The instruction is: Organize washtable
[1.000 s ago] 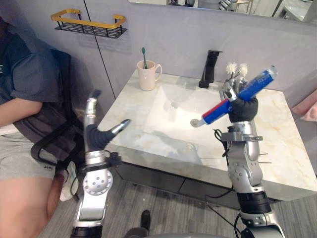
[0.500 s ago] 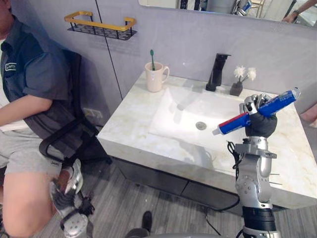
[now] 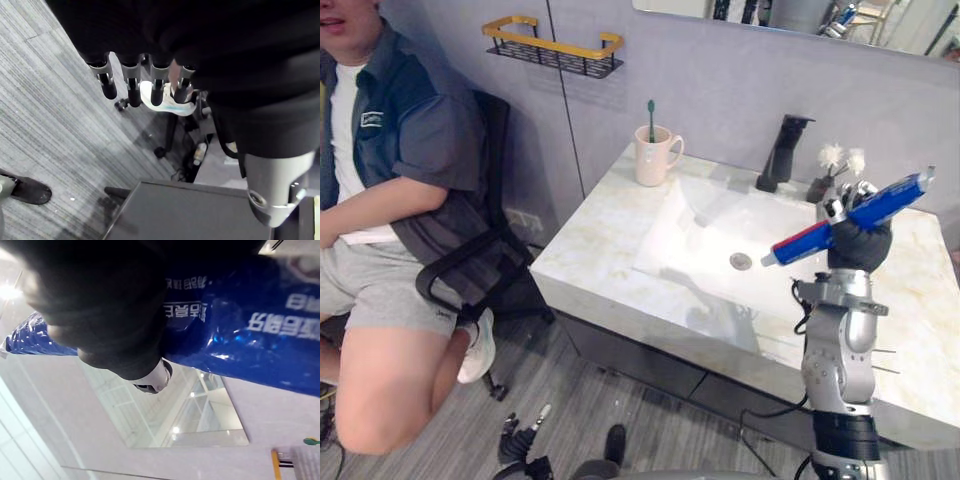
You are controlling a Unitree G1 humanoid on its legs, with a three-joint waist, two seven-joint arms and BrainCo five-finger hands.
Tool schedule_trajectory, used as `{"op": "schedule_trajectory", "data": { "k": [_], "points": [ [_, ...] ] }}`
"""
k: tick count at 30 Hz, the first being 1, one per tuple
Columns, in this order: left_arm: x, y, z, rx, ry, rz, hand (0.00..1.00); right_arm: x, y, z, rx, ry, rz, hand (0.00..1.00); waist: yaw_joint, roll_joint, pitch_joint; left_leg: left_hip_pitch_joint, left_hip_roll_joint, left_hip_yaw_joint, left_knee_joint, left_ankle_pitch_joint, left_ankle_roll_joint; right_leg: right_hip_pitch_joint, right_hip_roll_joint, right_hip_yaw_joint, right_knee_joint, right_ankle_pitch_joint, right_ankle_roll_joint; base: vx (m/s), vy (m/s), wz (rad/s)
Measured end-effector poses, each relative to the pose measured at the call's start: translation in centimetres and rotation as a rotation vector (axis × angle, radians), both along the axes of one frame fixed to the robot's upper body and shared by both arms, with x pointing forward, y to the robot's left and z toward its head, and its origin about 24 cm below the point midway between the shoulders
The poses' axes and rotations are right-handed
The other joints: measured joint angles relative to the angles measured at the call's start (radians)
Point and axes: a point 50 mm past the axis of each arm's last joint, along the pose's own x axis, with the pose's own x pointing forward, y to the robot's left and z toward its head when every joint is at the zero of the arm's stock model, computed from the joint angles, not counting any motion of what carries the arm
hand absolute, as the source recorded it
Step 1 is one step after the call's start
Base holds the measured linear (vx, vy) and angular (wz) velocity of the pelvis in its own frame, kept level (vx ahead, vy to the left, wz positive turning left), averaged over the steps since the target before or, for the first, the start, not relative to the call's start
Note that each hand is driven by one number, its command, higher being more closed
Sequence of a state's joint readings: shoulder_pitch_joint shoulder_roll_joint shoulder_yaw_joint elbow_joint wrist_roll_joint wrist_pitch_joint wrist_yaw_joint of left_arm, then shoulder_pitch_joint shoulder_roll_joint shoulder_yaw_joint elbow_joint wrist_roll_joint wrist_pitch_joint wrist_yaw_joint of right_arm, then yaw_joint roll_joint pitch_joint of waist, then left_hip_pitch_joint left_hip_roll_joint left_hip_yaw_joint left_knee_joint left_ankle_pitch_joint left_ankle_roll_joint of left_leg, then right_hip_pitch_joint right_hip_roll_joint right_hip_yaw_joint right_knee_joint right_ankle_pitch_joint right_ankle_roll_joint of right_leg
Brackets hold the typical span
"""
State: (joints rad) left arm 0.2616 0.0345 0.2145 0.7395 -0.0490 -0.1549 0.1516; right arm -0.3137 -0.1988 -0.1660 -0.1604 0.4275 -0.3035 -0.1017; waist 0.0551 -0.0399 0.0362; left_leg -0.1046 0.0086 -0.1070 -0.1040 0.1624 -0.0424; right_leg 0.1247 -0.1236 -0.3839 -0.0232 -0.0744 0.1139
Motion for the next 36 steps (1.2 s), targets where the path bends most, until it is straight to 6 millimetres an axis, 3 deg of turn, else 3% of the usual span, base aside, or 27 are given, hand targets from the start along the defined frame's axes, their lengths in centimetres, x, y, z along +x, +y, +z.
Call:
{"op": "schedule_trajectory", "data": {
  "k": [9,11,14,18,24,28,32,36],
  "points": [
    [-0.1,0.1,-0.2,0.006,0.023,-0.068,0.0,4.0,0.2,8.7,-0.11,-0.166,-0.111,1.0,0.071,-0.031,0.022,-0.037,0.003,-0.003,0.0,0.005,0.005,-0.026,0.004,-0.002,-0.003,0.0,0.0,0.02,-0.011,0.02],
    [-0.1,0.3,-0.1,0.012,0.02,-0.079,0.0,5.1,0.9,11.6,-0.164,-0.205,-0.131,1.0,0.092,-0.035,0.041,-0.038,0.003,-0.002,0.0,0.005,0.004,-0.027,0.005,-0.002,-0.004,0.0,0.0,0.0,0.0,0.0],
    [0.0,0.5,0.0,0.019,0.016,-0.083,0.0,5.6,1.7,16.1,-0.208,-0.277,-0.178,1.0,0.117,-0.041,0.076,-0.058,0.011,-0.001,0.001,0.007,0.001,-0.048,0.012,0.0,-0.001,0.001,-0.001,-0.03,-0.021,-0.02],
    [0.4,0.7,0.2,0.029,0.007,-0.096,0.0,5.6,2.6,19.9,-0.22,-0.332,-0.222,1.0,0.149,-0.055,0.115,-0.095,0.018,-0.008,0.006,0.013,-0.004,-0.083,0.02,-0.002,0.0,0.004,-0.006,0.0,-0.005,0.02],
    [2.9,0.7,0.9,0.05,-0.049,-0.159,0.0,6.0,3.6,23.6,-0.236,-0.339,-0.294,1.0,0.181,-0.076,0.191,-0.147,0.024,-0.028,0.007,0.024,-0.009,-0.124,0.03,-0.024,-0.001,0.007,-0.01,-0.01,-0.007,0.08],
    [4.0,0.6,1.3,0.065,-0.081,-0.201,0.0,6.4,4.1,24.6,-0.247,-0.304,-0.313,1.0,0.189,-0.084,0.231,-0.165,0.024,-0.042,0.007,0.03,-0.012,-0.133,0.035,-0.033,-0.005,0.007,-0.01,0.01,-0.003,0.11],
    [5.3,0.2,1.7,0.062,-0.115,-0.225,0.0,7.0,2.4,24.7,-0.249,-0.243,-0.398,1.0,0.208,-0.082,0.267,-0.182,0.023,-0.064,0.007,0.035,-0.018,-0.137,0.041,-0.058,-0.014,0.007,-0.01,0.01,-0.002,0.14],
    [6.3,0.0,2.1,0.076,-0.151,-0.229,0.0,7.2,1.6,25.5,-0.278,-0.207,-0.476,1.0,0.205,-0.076,0.297,-0.214,0.027,-0.086,0.007,0.043,-0.026,-0.159,0.05,-0.081,-0.015,0.007,-0.011,0.0,0.002,0.15]
  ]
}}
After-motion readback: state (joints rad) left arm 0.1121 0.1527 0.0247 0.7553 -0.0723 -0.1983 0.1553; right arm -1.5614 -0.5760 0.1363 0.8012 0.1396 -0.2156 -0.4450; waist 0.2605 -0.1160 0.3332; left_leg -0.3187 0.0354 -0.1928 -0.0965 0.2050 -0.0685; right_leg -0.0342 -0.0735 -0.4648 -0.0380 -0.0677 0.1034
